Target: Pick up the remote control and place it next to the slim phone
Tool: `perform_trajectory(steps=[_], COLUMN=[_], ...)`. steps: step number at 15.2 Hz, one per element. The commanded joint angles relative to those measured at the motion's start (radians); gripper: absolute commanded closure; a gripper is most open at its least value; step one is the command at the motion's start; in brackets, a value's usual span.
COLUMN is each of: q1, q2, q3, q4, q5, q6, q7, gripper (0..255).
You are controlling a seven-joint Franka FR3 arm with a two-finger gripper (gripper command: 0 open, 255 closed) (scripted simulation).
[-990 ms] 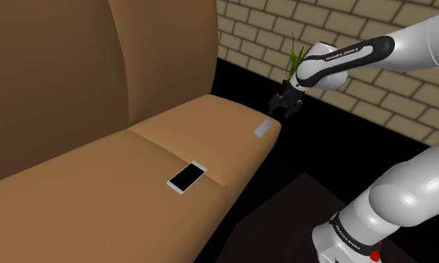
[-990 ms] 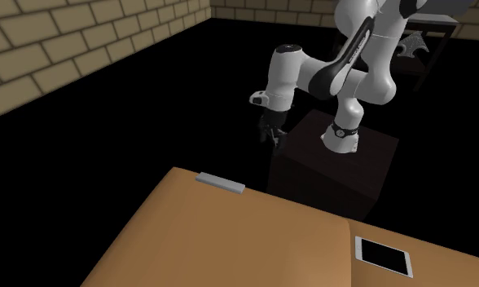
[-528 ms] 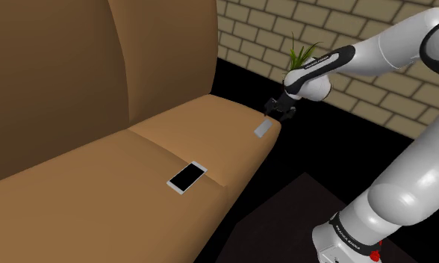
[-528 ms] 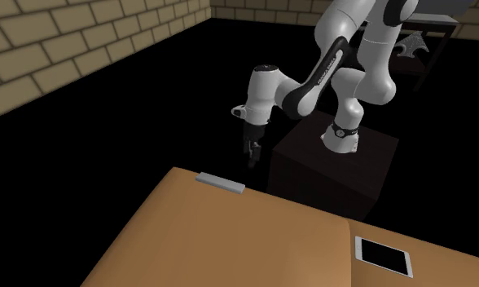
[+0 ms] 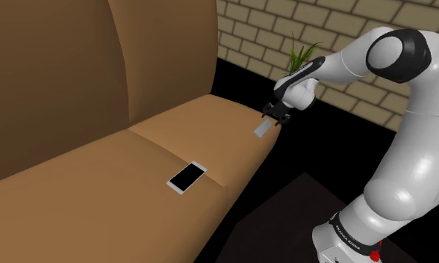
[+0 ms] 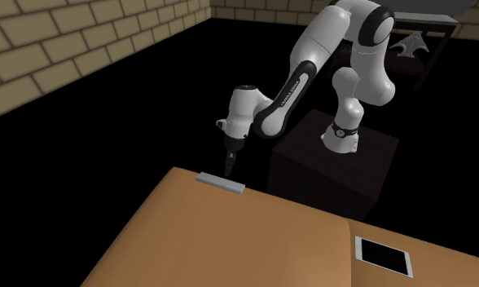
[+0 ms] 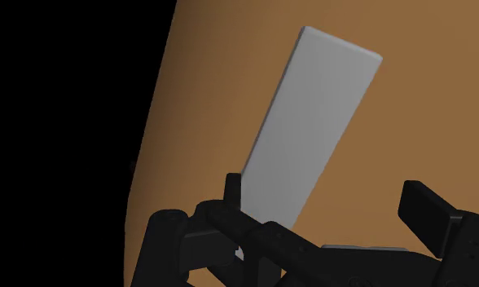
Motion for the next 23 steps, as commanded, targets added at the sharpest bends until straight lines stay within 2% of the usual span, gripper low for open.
perform_trajectory(steps=[1, 4, 12, 19, 20, 23], q1=[-0.040, -0.096, -0.123, -0.123, -0.123, -0.121], q2=[0.071, 0.163, 0.273, 0.273, 0.273, 0.268], q3=[0.027, 0.064, 0.107, 0.107, 0.107, 0.106], q4=[0.054, 0.132, 0.210, 0.210, 0.210, 0.205], q5=[0.072, 0.146, 0.178, 0.178, 0.178, 0.178], q6=[0.032, 0.066, 0.104, 0.104, 0.104, 0.104], q7=[-0.016, -0.026, -0.052, -0.052, -0.052, -0.052], gripper=[0, 0, 0, 0, 255, 255])
